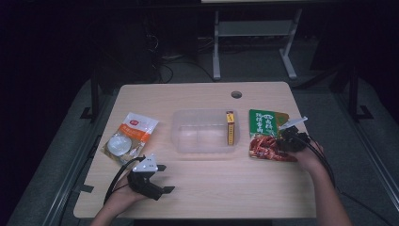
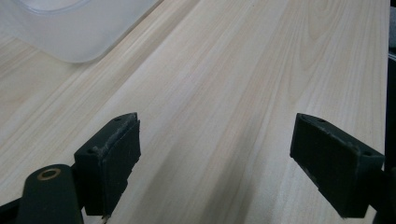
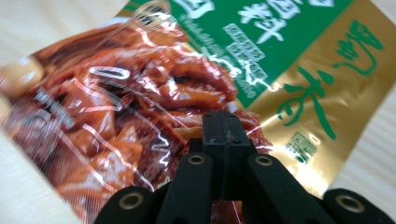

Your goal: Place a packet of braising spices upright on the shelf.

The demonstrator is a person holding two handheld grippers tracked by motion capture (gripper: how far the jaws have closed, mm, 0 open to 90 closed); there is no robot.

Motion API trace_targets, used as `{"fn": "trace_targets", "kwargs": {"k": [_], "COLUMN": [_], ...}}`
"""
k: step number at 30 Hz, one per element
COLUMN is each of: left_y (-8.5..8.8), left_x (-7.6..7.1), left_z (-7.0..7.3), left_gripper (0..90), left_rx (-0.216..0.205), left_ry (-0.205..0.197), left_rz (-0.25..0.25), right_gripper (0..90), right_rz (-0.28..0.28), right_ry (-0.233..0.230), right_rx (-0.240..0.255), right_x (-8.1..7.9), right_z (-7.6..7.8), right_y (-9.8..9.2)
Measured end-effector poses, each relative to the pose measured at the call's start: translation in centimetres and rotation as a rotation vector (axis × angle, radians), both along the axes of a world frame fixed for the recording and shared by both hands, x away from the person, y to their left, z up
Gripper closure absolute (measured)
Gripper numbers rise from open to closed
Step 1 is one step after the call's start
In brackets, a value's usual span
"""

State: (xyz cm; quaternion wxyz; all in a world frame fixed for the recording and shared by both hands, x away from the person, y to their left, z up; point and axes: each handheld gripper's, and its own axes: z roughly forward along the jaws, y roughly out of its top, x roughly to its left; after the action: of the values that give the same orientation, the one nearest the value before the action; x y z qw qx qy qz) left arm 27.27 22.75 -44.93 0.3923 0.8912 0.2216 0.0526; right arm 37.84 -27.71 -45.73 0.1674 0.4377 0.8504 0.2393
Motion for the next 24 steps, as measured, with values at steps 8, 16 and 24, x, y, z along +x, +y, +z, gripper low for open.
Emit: {"fn": "trace_targets", "kwargs": {"k": [8,16,24], "left_y": [0.0,0.1,0.1], "left_x": [0.0,0.0,0.0], "left_z": [0.0,0.1,0.1], "left_gripper": [15.5,15.5,15.5], "left_rx": [-0.002,-0.006,-0.008], "left_ry": [0.003,0.0,0.0], "left_rz": [-0.001,0.003,0.006], "right_gripper": [90.0,90.0,90.0], "right_rz": [0.093,0.12,0.003], "right_ry": [0.017,0.022,-0.052], "right_rx": [0.002,0.034,0.047], "right_x": [-2.1,-2.2,1.3], "right_z": [0.1,0.6,1.2], "right_y": [1.7,2.1,1.6]}}
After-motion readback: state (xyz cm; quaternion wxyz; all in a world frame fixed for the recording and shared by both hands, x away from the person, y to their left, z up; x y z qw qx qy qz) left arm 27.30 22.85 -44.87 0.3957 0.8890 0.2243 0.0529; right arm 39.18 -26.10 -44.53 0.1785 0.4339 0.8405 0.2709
